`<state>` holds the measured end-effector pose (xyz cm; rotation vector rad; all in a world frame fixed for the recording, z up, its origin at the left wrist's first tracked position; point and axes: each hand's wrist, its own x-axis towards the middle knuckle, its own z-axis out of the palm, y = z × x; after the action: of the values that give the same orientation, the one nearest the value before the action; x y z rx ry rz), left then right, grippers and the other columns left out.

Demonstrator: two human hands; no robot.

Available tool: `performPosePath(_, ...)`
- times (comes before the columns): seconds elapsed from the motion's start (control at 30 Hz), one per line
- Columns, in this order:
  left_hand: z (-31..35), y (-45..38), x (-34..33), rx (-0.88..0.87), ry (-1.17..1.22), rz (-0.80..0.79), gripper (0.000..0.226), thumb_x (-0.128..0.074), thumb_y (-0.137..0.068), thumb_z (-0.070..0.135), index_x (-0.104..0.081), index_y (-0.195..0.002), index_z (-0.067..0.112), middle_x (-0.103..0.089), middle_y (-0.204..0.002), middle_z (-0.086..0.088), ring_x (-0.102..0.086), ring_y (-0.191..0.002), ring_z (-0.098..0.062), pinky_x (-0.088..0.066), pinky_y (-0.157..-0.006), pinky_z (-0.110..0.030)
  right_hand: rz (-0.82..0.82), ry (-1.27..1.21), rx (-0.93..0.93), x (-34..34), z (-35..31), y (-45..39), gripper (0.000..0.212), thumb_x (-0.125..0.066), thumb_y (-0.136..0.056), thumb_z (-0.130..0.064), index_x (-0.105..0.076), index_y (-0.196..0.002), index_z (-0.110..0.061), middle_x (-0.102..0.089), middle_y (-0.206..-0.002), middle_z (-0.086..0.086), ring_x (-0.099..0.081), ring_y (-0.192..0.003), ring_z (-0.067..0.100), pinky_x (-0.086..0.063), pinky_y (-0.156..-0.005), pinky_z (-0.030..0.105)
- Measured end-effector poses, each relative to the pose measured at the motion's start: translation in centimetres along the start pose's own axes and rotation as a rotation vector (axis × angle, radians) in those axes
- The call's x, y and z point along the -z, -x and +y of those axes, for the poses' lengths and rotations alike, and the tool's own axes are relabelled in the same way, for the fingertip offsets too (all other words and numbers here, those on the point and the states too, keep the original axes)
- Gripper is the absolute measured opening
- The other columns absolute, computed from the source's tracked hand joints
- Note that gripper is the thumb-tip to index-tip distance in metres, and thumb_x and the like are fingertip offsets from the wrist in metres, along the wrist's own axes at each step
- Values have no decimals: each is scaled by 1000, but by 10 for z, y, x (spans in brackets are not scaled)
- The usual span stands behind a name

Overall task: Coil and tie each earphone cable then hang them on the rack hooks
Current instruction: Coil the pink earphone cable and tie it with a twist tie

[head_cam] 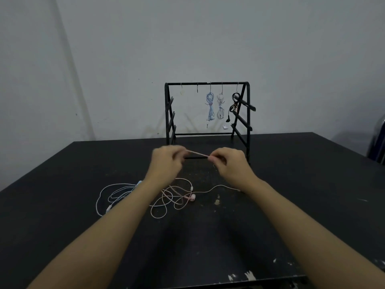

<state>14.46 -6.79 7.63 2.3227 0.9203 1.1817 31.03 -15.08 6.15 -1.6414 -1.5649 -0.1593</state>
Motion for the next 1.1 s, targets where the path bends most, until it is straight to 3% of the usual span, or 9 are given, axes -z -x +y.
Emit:
performPosePath(0.07, -6, -4, 10, 92, 45, 125, 19, -54, -92, 10, -71, -100, 7, -65, -75, -1, -62, -66, -13, -52, -67, -21, -53, -56, -74, 8, 2, 2, 18, -58, -91, -19, -70, -94, -6, -68, -79, 9, -58, -68, 19, -49, -67, 29)
performPosePath(0.23, -1, 1, 4, 200, 120, 36, 17, -50, -95, 16, -67, -97, 15, -63, -76, 5, -55, -62, -5, -42, -50, -10, -285, -695, -513, 17, -3, 0, 32, -54, -92, -31, -53, -66, -13, -31, -52, -4, -24, -43, 8, -18, -43, 21)
performPosePath(0.33, 1, 3, -3, 259, 213, 41, 19, -48, -96, 17, -67, -93, 17, -62, -76, 5, -50, -63, -5, -38, -47, -5, -402, -972, -572, 18, -6, 1, 32, -47, -95, -27, -50, -67, -12, -22, -47, -7, -16, -40, 6, -11, -40, 19)
performPosePath(0.5, 4, 15, -19, 234, 349, -279, 21, -45, -97, 16, -65, -91, 20, -66, -80, 0, -41, -45, -3, -33, -44, -14, -198, -1380, -606, 22, -9, -10, 32, -42, -97, -30, -50, -71, -13, -27, -43, -10, -22, -34, 2, -16, -34, 16)
performPosePath(0.57, 8, 23, -27, 195, 432, -370, 21, -43, -98, 14, -64, -94, 18, -67, -81, -2, -35, -36, 1, -28, -40, -12, -109, -1408, -621, 23, -9, -15, 31, -42, -98, -29, -53, -75, -11, -31, -47, -9, -26, -36, 2, -20, -34, 14)
performPosePath(0.67, 15, 28, -35, 168, 521, -344, 23, -41, -98, 14, -62, -92, 21, -69, -84, -1, -32, -33, 1, -26, -38, -12, -15, -1279, -640, 23, -7, -15, 29, -44, -97, -28, -62, -84, -9, -39, -65, -3, -32, -47, 4, -27, -38, 15)
performPosePath(0.8, 22, 31, -44, 122, 460, -335, 23, -43, -98, 18, -63, -91, 25, -67, -81, 7, -44, -42, 5, -32, -49, -14, 51, -1189, -655, 19, -2, -13, 29, -45, -97, -32, -68, -90, -14, -45, -87, 1, -36, -66, 10, -36, -50, 19)
performPosePath(0.9, 27, 34, -50, 97, 422, -344, 23, -43, -98, 20, -63, -89, 25, -55, -62, 17, -42, -44, 4, -30, -49, -12, 73, -1218, -668, 17, -2, -11, 29, -44, -97, -32, -67, -90, -15, -51, -97, 3, -40, -72, 12, -40, -58, 24)
performPosePath(1.1, 40, 38, -57, 124, 581, -445, 24, -38, -99, 17, -59, -87, 18, -59, -70, 6, -40, -40, 2, -30, -43, -11, 22, -1264, -653, 19, -7, -11, 29, -37, -100, -33, -61, -99, -15, -61, -119, 6, -53, -91, 15, -45, -73, 28)
